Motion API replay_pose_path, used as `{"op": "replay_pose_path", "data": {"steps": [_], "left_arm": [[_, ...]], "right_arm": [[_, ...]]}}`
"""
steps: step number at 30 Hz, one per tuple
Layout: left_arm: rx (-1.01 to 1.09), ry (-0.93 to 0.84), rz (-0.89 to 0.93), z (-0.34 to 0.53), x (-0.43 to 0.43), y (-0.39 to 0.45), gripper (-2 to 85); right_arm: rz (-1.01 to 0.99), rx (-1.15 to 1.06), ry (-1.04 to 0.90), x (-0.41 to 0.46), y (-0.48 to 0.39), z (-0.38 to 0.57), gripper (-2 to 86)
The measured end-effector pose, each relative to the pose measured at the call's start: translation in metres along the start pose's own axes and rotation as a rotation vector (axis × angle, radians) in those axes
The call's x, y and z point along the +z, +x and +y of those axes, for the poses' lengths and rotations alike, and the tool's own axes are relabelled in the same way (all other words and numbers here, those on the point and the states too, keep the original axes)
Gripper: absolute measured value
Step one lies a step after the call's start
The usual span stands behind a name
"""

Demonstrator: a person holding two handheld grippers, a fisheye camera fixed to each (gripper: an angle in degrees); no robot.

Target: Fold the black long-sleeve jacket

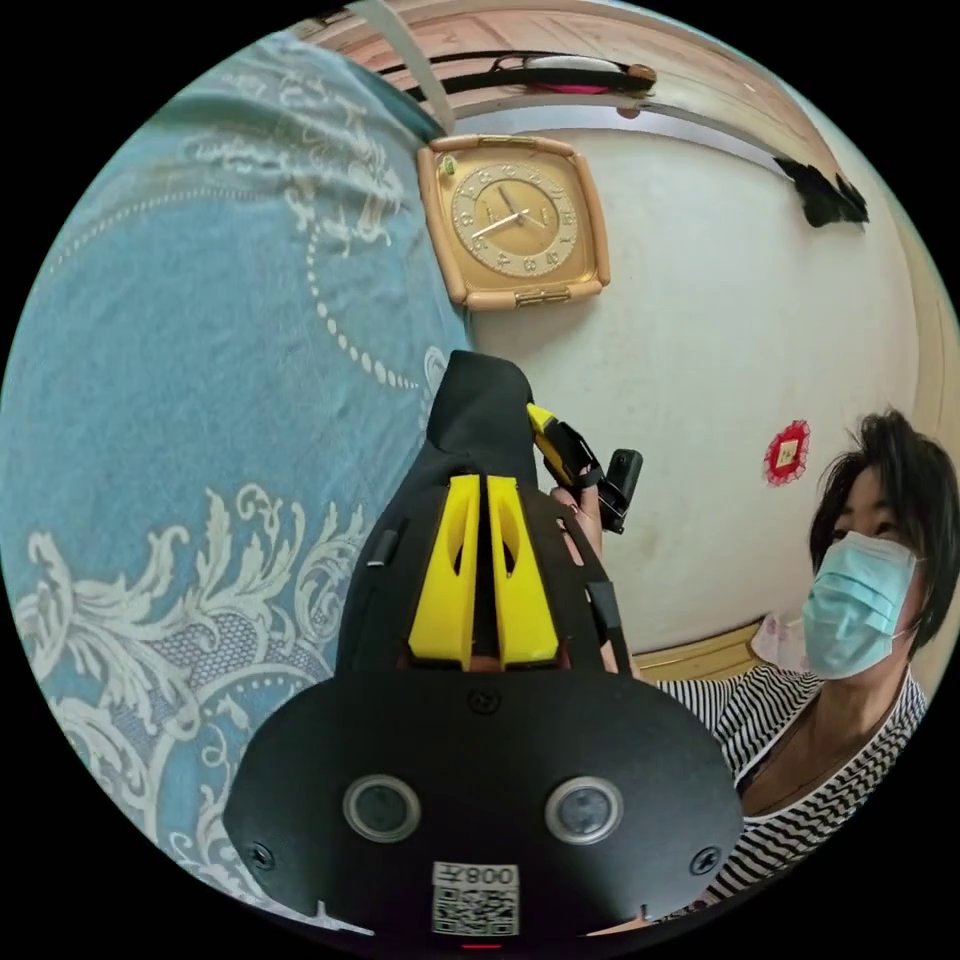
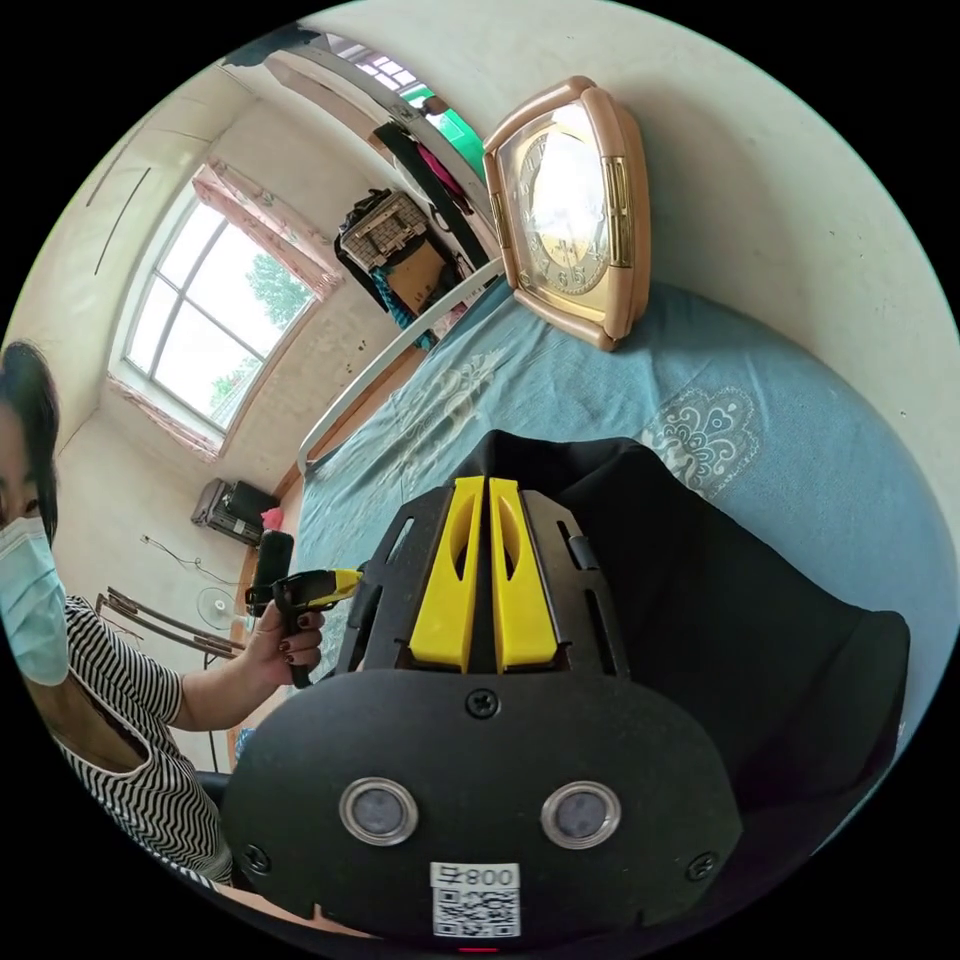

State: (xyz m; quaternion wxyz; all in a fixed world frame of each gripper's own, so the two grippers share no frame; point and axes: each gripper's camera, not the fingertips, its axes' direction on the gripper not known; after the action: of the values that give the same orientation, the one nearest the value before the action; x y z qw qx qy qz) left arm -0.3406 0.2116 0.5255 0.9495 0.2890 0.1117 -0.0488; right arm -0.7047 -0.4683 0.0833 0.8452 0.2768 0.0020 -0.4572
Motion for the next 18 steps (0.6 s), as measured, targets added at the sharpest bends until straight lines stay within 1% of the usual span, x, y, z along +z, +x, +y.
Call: {"op": "replay_pose_path", "data": {"steps": [2, 5, 10, 14, 16, 18], "left_arm": [[0.002, 0.004, -0.014, -0.003, -0.005, -0.001, 1.7], [-0.019, 0.023, -0.038, -0.004, -0.009, -0.006, 1.6], [-0.053, 0.052, -0.032, 0.0, -0.015, -0.005, 1.4], [-0.103, 0.099, -0.018, 0.006, -0.025, 0.0, 0.7], [-0.076, 0.121, -0.012, 0.009, -0.032, 0.011, 0.5], [0.011, 0.082, -0.051, 0.007, -0.031, 0.041, 0.3]], "right_arm": [[0.004, -0.002, -0.003, 0.009, -0.002, -0.009, 0.6], [0.06, -0.029, -0.044, 0.029, -0.011, -0.021, 0.6], [0.106, -0.06, -0.078, 0.052, -0.022, -0.04, 0.6], [0.166, -0.056, -0.144, 0.078, -0.021, -0.046, 0.7], [0.169, -0.044, -0.168, 0.087, -0.018, -0.044, 0.7], [0.153, -0.04, -0.167, 0.091, -0.014, -0.041, 0.7]]}}
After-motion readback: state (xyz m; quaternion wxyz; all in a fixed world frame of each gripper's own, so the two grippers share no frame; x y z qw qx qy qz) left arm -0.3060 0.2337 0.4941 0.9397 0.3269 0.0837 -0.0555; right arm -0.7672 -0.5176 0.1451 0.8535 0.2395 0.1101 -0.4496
